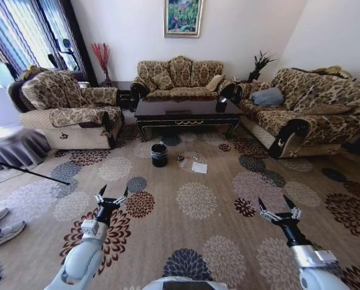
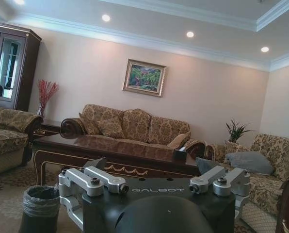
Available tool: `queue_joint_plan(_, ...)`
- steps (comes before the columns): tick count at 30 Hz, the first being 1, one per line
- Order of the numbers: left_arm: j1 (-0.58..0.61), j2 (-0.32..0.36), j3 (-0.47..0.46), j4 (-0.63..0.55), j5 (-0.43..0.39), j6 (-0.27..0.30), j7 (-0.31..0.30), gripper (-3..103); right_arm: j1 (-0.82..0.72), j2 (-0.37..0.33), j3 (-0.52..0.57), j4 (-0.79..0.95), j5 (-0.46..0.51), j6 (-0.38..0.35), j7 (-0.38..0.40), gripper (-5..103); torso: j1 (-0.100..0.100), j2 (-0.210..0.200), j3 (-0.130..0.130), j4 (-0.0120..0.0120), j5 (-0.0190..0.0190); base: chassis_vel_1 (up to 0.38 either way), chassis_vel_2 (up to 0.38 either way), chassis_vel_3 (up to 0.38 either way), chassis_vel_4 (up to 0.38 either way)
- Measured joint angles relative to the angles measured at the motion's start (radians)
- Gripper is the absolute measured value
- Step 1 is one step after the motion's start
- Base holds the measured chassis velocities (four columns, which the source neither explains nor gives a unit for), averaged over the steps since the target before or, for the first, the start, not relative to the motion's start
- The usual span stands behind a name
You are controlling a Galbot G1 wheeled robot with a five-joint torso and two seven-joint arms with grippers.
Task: Move to the front of the table and pick up the trash from the floor, then place it into the trash bin.
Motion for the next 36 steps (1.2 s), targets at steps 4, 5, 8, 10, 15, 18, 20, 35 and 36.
queue_joint_plan(4,-0.009,-0.008,0.007,0.000,0.000,0.000,-0.022,100,0.003,-0.006,0.000,0.007,0.029,-0.018,0.005,100,0.000,0.000,0.000,0.0000,0.0000,0.000,0.000,0.000,0.000)
queue_joint_plan(5,-0.010,-0.010,0.008,0.000,0.000,0.001,-0.025,100,0.005,-0.008,0.001,0.012,0.041,-0.027,0.008,100,0.000,0.000,0.000,-0.0001,-0.0001,0.000,0.000,0.000,0.000)
queue_joint_plan(8,-0.010,-0.011,0.012,-0.003,-0.002,0.003,-0.029,100,0.018,-0.017,0.005,0.014,0.045,-0.037,0.013,100,0.000,0.000,0.000,0.0002,0.0000,0.000,0.000,0.000,0.000)
queue_joint_plan(10,-0.010,-0.011,0.012,-0.004,-0.002,0.004,-0.029,100,0.020,-0.020,0.005,0.014,0.042,-0.039,0.014,100,0.000,0.000,0.000,0.0002,-0.0001,0.000,0.000,0.000,0.000)
queue_joint_plan(15,-0.008,-0.010,0.013,-0.013,-0.018,0.010,-0.010,100,0.022,-0.024,0.006,0.014,0.041,-0.045,0.016,100,0.000,0.000,0.000,0.0000,0.0000,0.000,0.000,0.000,0.000)
queue_joint_plan(18,-0.012,-0.017,0.020,-0.042,-0.067,0.031,-0.010,100,0.032,-0.027,0.012,0.013,0.045,-0.056,0.020,100,-0.003,-0.007,-0.003,-0.0001,0.0001,0.000,0.000,0.000,0.000)
queue_joint_plan(20,-0.014,-0.018,0.020,-0.046,-0.067,0.037,-0.014,100,0.035,-0.031,0.014,0.012,0.048,-0.059,0.023,100,-0.006,-0.012,-0.006,-0.0001,0.0001,0.000,0.000,0.000,0.000)
queue_joint_plan(35,-0.009,-0.018,0.018,-0.027,-0.033,0.056,-0.018,100,0.011,-0.007,0.005,0.019,0.023,-0.051,0.017,100,-0.041,-0.092,-0.051,-0.0001,-0.0001,0.000,0.000,0.000,0.000)
queue_joint_plan(36,-0.008,-0.018,0.018,-0.026,-0.030,0.058,-0.017,100,0.008,-0.002,0.004,0.019,0.019,-0.048,0.014,100,-0.044,-0.099,-0.054,-0.0001,0.0000,0.000,0.000,0.000,0.000)
